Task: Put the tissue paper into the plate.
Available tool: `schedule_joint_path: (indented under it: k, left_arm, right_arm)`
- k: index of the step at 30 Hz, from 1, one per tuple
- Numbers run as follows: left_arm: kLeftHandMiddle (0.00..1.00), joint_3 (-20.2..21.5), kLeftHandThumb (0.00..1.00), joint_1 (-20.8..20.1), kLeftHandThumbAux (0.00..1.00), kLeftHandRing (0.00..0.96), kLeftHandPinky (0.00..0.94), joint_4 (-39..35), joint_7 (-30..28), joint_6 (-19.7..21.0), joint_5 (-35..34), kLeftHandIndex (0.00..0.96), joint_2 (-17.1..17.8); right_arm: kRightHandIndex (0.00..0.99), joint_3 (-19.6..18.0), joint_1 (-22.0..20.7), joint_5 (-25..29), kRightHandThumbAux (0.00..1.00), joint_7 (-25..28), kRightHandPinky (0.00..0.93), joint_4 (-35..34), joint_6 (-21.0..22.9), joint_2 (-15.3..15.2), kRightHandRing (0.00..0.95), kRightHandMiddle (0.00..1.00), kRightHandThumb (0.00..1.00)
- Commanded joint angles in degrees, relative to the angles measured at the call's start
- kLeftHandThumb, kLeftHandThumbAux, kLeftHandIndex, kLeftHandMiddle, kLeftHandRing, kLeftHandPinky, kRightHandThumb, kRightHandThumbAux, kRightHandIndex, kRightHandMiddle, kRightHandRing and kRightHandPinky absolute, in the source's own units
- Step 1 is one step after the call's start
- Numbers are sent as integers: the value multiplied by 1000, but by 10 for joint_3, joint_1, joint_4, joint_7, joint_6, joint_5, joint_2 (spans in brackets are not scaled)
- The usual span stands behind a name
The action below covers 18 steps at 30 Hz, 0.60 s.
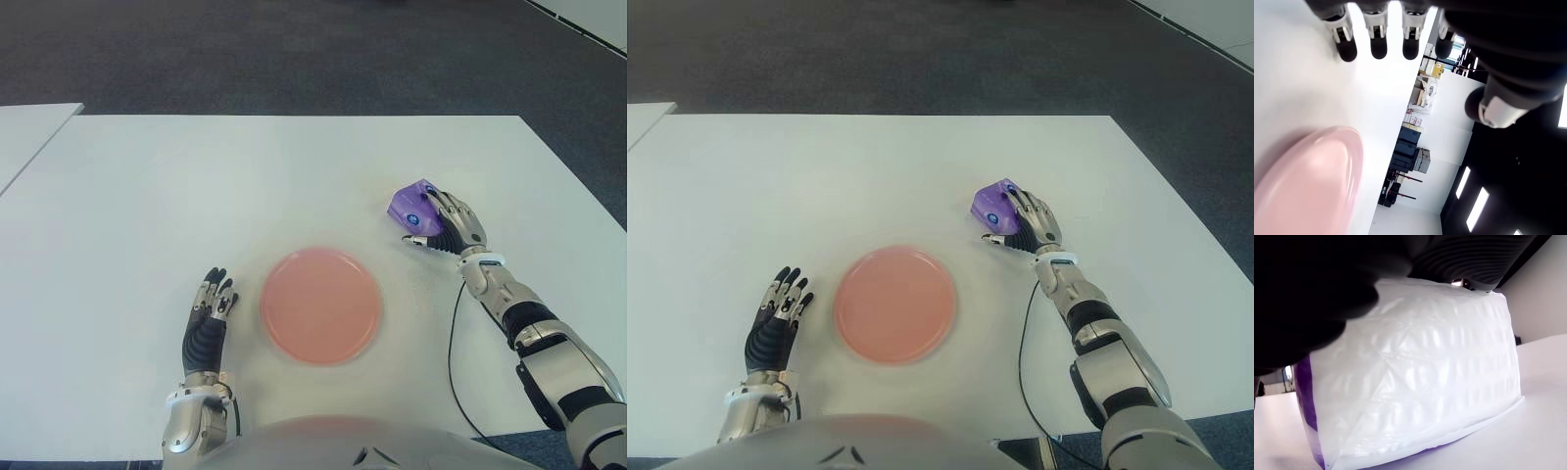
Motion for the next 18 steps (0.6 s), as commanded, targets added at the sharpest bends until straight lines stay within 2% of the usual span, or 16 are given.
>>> schedule_joint_path:
  k: [1,9,18]
  left_arm:
    - [0,2,67,-5,503,0,7,-11,1,18,-6,0,-8]
    - [0,4,70,-6,506,0,10,-29,9,44,-5,0,-10]
    - [0,8,94,-11,512,1,21,-30,9,46,-16,0,-20]
  right_arm:
    - [0,25,23,-11,366,50,0,40,19,19,0,0,218]
    - [0,36,10,-13,373,54,0,57,30,23,0,0,208]
    - [0,42,-6,-10,396,65,0,72,40,24,0,0,225]
